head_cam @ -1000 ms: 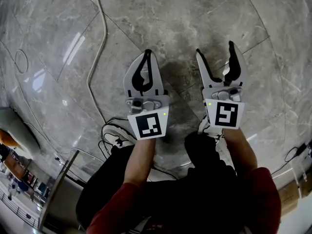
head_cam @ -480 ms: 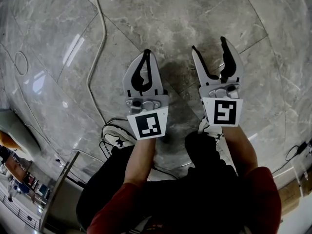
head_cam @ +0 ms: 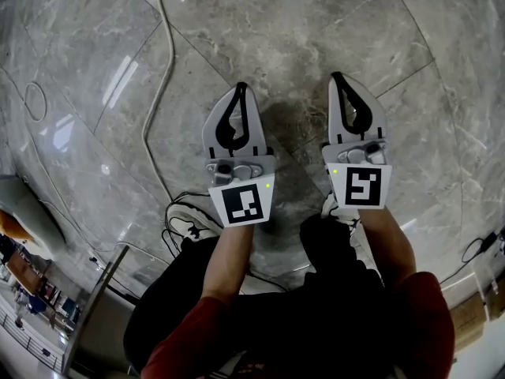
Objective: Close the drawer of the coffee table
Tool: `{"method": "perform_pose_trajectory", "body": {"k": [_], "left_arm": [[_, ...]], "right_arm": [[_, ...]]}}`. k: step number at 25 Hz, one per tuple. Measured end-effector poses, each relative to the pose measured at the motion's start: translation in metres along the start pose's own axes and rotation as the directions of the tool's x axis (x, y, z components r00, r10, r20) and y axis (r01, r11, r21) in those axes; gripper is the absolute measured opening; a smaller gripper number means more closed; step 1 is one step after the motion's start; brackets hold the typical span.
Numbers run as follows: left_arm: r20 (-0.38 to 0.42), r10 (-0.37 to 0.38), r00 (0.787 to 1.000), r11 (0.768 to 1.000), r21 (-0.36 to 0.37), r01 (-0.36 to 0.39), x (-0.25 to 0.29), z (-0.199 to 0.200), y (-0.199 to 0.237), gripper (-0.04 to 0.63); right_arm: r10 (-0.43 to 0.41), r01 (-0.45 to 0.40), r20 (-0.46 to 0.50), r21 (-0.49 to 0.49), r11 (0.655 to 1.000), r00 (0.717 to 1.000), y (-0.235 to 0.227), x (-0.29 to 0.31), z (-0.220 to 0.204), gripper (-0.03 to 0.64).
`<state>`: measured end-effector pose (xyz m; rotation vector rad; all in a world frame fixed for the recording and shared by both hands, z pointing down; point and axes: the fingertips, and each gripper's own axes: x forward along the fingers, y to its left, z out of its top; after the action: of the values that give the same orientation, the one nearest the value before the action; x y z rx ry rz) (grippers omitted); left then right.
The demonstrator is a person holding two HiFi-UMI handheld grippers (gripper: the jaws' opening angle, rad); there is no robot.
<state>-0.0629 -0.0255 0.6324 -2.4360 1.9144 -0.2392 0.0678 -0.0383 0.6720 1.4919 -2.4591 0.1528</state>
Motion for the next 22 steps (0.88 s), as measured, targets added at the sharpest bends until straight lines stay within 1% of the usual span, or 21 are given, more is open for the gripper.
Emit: {"method": "perform_pose_trajectory", "body": {"k": [6,8,10,12,14,16,18,20,21,22], "left_arm": [[0.001,0.006,1.0,1.0,0.002,-0.006,0.0,0.0,0.007,0.012],[0.004,-0.004,1.0,1.0,0.01,0.004,0.002,0.004,0.009,0.012],[0.016,-0.029,0.999,0.999,0.036,0.028,0.006,0.017,0.013,0.012],[0.037,-0.069,0.997,0.996,0.061,0.067,0.008,0.04,0.017,0.012],[0.052,-0.12,0.991,0.991,0.073,0.116,0.008,0.072,0.026,0.012],[0.042,-0.145,0.988,0.987,0.079,0.142,0.002,0.105,0.041,0.012],[0.022,-0.155,0.988,0.982,0.109,0.152,-0.003,0.141,0.055,0.012],[0.001,-0.139,0.99,0.979,0.152,0.138,-0.004,0.184,0.072,0.012],[-0.013,-0.119,0.993,0.981,0.156,0.12,-0.005,0.208,0.081,0.012],[-0.022,-0.101,0.995,0.984,0.143,0.103,-0.007,0.235,0.089,0.012]], "right_arm": [[-0.014,0.014,-0.006,-0.005,1.0,1.0,-0.003,0.003,0.001,0.023],[-0.014,0.014,-0.01,-0.007,1.0,1.0,-0.003,0.005,0.003,0.023],[-0.019,0.019,0.011,-0.005,1.0,1.0,-0.002,0.006,0.016,0.023],[-0.036,0.038,0.067,-0.026,0.999,0.997,-0.003,0.003,0.044,0.023],[-0.06,0.066,0.115,-0.05,0.997,0.992,-0.006,-0.003,0.083,0.023],[-0.086,0.09,0.118,-0.035,0.995,0.989,-0.009,-0.013,0.124,0.023],[-0.102,0.105,0.098,-0.034,0.994,0.99,-0.015,-0.028,0.166,0.023],[-0.123,0.126,0.079,-0.026,0.992,0.989,-0.021,-0.044,0.213,0.023],[-0.135,0.137,0.071,-0.014,0.991,0.988,-0.024,-0.053,0.238,0.023],[-0.144,0.145,0.063,-0.004,0.989,0.988,-0.027,-0.063,0.264,0.023]]}}
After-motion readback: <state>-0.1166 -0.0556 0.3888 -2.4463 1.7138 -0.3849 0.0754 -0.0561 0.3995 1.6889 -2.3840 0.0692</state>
